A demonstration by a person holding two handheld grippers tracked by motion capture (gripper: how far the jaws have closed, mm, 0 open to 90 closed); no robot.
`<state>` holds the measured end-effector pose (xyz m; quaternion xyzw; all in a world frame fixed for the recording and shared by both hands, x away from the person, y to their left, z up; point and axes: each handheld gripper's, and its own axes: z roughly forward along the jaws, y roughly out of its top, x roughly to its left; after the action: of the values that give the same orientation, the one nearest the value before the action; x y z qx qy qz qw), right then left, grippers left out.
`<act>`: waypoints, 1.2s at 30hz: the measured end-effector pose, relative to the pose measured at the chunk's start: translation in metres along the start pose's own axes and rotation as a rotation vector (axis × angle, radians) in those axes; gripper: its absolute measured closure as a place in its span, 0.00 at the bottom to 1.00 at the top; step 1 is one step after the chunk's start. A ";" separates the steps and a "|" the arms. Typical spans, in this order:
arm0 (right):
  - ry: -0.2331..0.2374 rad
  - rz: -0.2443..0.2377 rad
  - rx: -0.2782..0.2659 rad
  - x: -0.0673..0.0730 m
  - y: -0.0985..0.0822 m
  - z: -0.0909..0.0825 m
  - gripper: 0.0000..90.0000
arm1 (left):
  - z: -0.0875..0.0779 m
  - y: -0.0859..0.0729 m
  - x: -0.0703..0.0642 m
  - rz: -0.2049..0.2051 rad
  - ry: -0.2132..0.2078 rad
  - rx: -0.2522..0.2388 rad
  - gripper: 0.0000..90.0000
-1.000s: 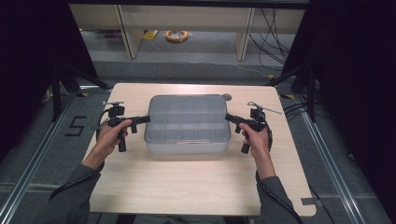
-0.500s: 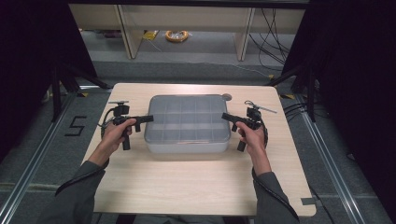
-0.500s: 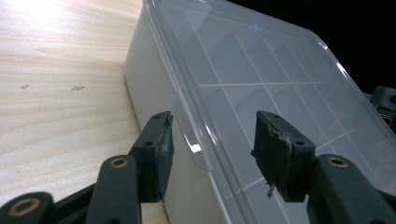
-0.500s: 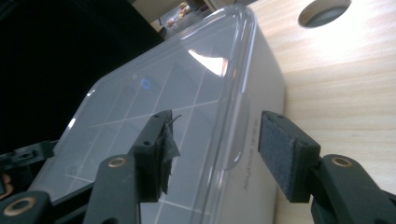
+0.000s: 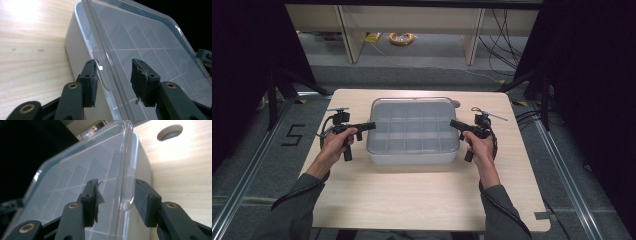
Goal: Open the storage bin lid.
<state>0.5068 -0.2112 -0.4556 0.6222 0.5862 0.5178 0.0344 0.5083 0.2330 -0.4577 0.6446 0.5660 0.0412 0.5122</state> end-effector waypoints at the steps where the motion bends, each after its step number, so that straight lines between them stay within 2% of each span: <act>1: -0.011 -0.073 -0.031 -0.001 0.000 0.000 0.67 | -0.002 0.001 0.000 0.004 -0.003 -0.002 0.63; 2: 0.003 -0.093 -0.043 -0.001 0.001 0.000 0.68 | -0.003 0.001 -0.001 -0.002 -0.007 -0.013 0.64; 3: 0.021 -0.047 -0.046 0.003 0.001 -0.003 0.69 | -0.005 0.002 -0.003 -0.012 -0.006 -0.024 0.64; 5: 0.040 -0.046 -0.060 0.008 0.003 -0.008 0.71 | -0.010 0.002 -0.004 0.003 -0.006 -0.029 0.65; 6: 0.052 -0.048 -0.067 0.009 0.004 -0.010 0.71 | -0.013 0.004 -0.006 0.016 -0.008 -0.036 0.65; 7: 0.062 -0.053 -0.083 0.011 0.005 -0.014 0.73 | -0.014 0.005 -0.008 0.011 -0.008 -0.052 0.66; 9: 0.085 -0.085 -0.100 0.010 0.007 -0.016 0.74 | -0.019 0.006 -0.013 0.031 -0.005 -0.068 0.67; 10: 0.087 -0.075 -0.105 0.012 0.007 -0.019 0.74 | -0.022 0.006 -0.015 0.040 -0.007 -0.072 0.68; 11: 0.089 -0.032 -0.094 0.016 0.006 -0.022 0.74 | -0.025 0.007 -0.017 0.049 -0.008 -0.077 0.69; 13: 0.088 -0.074 -0.112 0.015 0.007 -0.024 0.75 | -0.029 0.007 -0.020 0.059 -0.005 -0.089 0.70; 15: 0.103 -0.074 -0.122 0.016 0.007 -0.026 0.75 | -0.034 0.005 -0.025 0.079 0.006 -0.100 0.70; 17: 0.106 -0.070 -0.128 0.019 0.006 -0.029 0.74 | -0.038 0.004 -0.027 0.079 0.000 -0.108 0.71; 18: 0.107 -0.050 -0.123 0.022 0.006 -0.032 0.74 | -0.040 0.004 -0.028 0.080 0.004 -0.113 0.72; 20: 0.118 -0.077 -0.133 0.022 0.005 -0.033 0.75 | -0.045 0.005 -0.030 0.087 -0.002 -0.129 0.72; 23: 0.122 -0.087 -0.134 0.031 0.005 -0.040 0.74 | -0.054 0.004 -0.034 0.098 0.007 -0.137 0.71; 25: 0.133 -0.113 -0.144 0.039 0.005 -0.046 0.75 | -0.060 0.003 -0.035 0.099 0.004 -0.144 0.72; 28: 0.146 -0.110 -0.146 0.044 0.004 -0.050 0.75 | -0.068 -0.001 -0.036 0.102 0.006 -0.149 0.72; 30: 0.156 -0.126 -0.153 0.048 0.003 -0.053 0.75 | -0.073 -0.003 -0.037 0.107 0.005 -0.155 0.72; 36: 0.168 -0.127 -0.144 0.052 -0.001 -0.058 0.76 | -0.082 -0.007 -0.040 0.115 -0.002 -0.165 0.72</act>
<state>0.4549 -0.2038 -0.3983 0.5341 0.5867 0.6055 0.0624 0.4374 0.2516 -0.4027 0.6318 0.5220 0.1164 0.5611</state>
